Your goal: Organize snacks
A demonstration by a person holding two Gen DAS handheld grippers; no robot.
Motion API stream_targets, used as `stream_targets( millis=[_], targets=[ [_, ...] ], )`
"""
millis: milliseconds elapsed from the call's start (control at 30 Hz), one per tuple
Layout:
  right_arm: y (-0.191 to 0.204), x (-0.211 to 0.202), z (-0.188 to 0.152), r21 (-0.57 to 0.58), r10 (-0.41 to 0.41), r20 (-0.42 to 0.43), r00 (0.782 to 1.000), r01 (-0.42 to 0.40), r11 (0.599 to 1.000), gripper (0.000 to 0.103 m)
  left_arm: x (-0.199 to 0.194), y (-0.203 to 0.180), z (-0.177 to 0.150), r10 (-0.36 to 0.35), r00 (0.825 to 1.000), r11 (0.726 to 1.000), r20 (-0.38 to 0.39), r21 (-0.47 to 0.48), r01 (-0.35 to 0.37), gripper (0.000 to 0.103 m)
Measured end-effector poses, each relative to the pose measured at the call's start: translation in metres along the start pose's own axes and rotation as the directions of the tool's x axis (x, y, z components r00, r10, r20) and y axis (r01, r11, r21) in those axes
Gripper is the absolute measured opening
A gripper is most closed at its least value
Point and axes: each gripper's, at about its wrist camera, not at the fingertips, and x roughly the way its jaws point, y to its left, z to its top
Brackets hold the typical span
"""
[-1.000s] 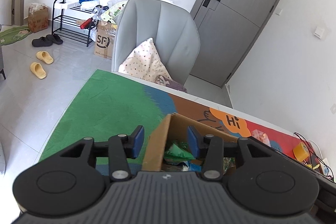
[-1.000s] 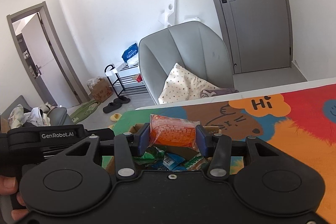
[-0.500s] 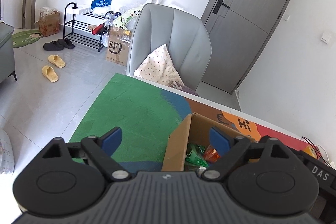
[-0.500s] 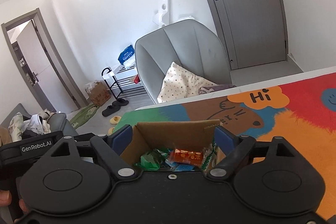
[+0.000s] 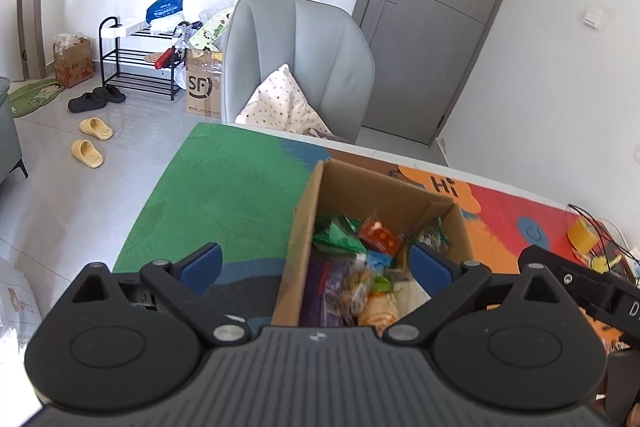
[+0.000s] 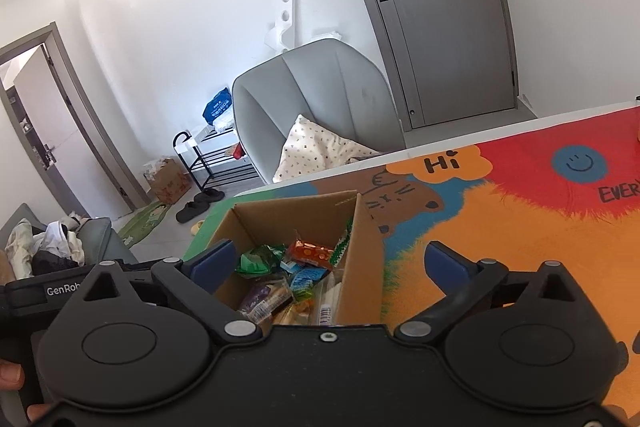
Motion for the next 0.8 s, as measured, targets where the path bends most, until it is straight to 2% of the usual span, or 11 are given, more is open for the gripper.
stream_targets(
  millis=[400, 800],
  targets=[
    [-0.01, -0.044, -0.02, 0.005, -0.071, 0.005, 0.997, 0.071, 0.997, 0.103, -0.032, -0.024, -0.029, -0.012, 1.0, 0.993, -0.019, 0.113, 0.014, 0.1],
    [-0.004, -0.091, -0.033, -0.031, -0.137, 0.015, 0.99, 0.137, 0.99, 0.103, -0.069, -0.035, -0.051, -0.026, 1.0, 0.981, -0.001, 0.19, 0.026, 0.101]
  ],
)
